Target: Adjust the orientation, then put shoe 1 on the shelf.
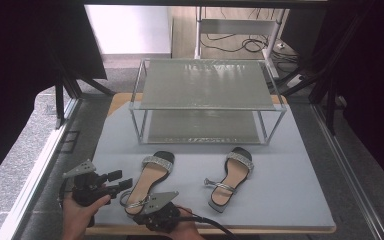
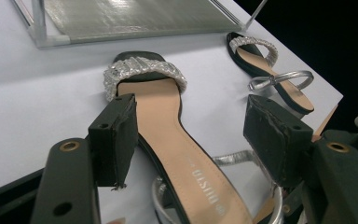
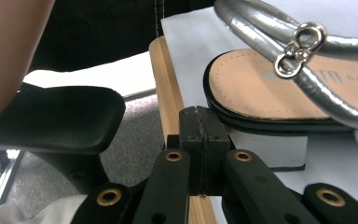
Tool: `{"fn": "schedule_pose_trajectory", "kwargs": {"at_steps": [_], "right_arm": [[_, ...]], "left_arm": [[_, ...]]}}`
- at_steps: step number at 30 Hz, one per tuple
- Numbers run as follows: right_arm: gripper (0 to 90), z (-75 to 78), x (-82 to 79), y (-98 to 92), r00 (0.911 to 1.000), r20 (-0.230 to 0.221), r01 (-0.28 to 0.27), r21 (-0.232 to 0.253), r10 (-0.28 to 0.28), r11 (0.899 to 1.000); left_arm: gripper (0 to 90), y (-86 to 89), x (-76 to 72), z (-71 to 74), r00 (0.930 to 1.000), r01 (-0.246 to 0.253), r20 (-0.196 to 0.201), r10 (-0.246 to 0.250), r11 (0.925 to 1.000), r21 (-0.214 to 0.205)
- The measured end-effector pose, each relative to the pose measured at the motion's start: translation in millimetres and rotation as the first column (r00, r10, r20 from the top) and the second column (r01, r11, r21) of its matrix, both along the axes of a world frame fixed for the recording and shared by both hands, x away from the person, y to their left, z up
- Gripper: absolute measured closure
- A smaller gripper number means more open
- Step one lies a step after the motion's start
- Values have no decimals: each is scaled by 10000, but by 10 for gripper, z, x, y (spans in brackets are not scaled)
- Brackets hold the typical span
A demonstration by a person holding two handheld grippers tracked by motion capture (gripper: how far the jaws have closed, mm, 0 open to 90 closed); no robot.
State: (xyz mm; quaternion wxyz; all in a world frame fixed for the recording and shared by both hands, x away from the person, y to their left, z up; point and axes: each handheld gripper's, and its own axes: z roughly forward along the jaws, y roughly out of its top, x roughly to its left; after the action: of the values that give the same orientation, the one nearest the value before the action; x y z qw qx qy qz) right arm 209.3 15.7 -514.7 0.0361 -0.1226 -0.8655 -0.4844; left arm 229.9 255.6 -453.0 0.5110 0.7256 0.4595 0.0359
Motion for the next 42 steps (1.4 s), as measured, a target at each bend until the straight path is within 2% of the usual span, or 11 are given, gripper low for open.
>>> {"fn": "schedule_pose_trajectory", "kwargs": {"at_steps": [6,14,17,22,26,28,30,33,36,37,42], "right_arm": [[895,-1,7,165,9991,394,133,-66,-130,9999],[862,-29,57,241,9999,44,128,226,-129,9997],[806,31,28,151,9993,225,284,2,-284,9996],[689,180,29,-156,9948,263,979,348,-988,9946],[547,385,14,-655,9765,1167,1780,378,-1813,9833],[535,410,18,-733,9726,1251,1922,431,-1961,9804],[499,496,58,-1043,9595,1368,2405,588,-2464,9689],[481,519,83,-1188,9485,1382,2779,677,-2849,9582],[462,533,125,-1468,9277,1252,3391,1118,-3517,9341],[462,533,125,-1468,9277,1252,3391,1118,-3517,9341],[447,548,181,-1677,9004,1544,3968,917,-4067,9133]], "left_arm": [[356,-14,23,-10,10000,56,-62,-56,10000,15],[356,0,31,-8,10000,34,-73,-34,10000,14],[356,-5,41,-19,9999,65,-137,-64,10000,62],[355,-40,54,-19,9997,153,-201,-149,9996,221],[355,-97,72,0,9993,199,-321,-185,9987,461],[356,-103,76,10,9994,194,-304,-181,9989,427],[357,-122,94,27,9994,114,-337,-104,9995,302],[358,-164,129,29,9986,147,-512,-109,9972,740],[348,-256,202,72,9958,403,-869,-270,9870,1554],[344,-256,202,72,9958,403,-869,-270,9870,1554],[336,-359,315,134,9882,816,-1442,-512,9735,2136]]}}
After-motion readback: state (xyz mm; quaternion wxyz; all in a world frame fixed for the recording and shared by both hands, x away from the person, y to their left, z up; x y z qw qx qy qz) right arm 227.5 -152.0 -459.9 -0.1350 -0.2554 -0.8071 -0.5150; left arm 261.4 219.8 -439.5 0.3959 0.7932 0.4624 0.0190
